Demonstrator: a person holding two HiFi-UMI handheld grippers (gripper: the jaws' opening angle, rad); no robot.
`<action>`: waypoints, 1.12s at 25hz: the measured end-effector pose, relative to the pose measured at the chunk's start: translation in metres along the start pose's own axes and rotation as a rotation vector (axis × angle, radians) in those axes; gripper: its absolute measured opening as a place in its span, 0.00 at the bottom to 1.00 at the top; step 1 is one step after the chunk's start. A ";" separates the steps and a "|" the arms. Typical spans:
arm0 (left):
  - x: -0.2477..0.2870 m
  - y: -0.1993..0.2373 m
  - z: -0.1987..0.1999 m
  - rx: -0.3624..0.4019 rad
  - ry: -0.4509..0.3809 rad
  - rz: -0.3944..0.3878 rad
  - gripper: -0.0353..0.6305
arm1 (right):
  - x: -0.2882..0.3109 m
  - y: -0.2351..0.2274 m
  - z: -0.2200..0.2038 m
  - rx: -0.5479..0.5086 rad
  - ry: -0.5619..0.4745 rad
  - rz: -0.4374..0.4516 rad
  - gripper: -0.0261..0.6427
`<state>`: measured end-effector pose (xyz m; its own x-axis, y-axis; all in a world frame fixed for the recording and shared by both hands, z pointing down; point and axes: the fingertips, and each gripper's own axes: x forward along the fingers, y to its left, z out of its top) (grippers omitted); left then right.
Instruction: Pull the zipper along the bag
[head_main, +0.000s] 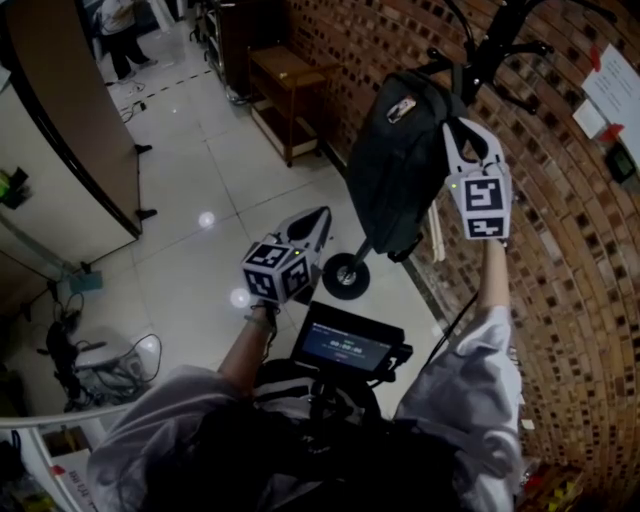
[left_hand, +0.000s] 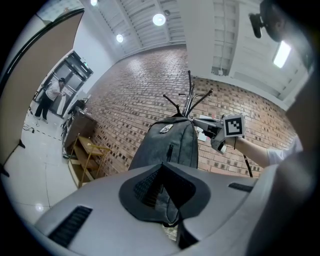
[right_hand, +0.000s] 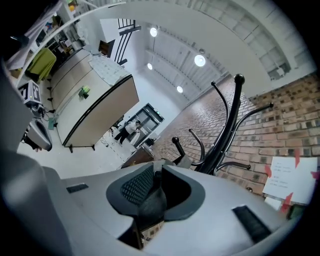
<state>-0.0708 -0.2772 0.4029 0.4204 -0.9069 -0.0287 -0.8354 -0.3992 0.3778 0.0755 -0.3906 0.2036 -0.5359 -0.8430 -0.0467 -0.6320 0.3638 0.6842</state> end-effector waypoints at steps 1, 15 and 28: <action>0.000 -0.001 0.000 -0.001 -0.001 -0.002 0.06 | 0.002 0.002 0.001 0.013 0.002 -0.012 0.11; -0.003 0.001 0.000 -0.003 -0.002 -0.006 0.06 | 0.011 -0.014 -0.017 0.387 0.052 -0.108 0.03; -0.002 -0.004 -0.003 -0.004 0.010 -0.029 0.06 | -0.006 -0.023 -0.029 1.061 -0.010 -0.039 0.03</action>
<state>-0.0673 -0.2732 0.4045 0.4478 -0.8936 -0.0309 -0.8214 -0.4248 0.3806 0.1095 -0.4052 0.2089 -0.5060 -0.8601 -0.0648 -0.8112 0.5000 -0.3032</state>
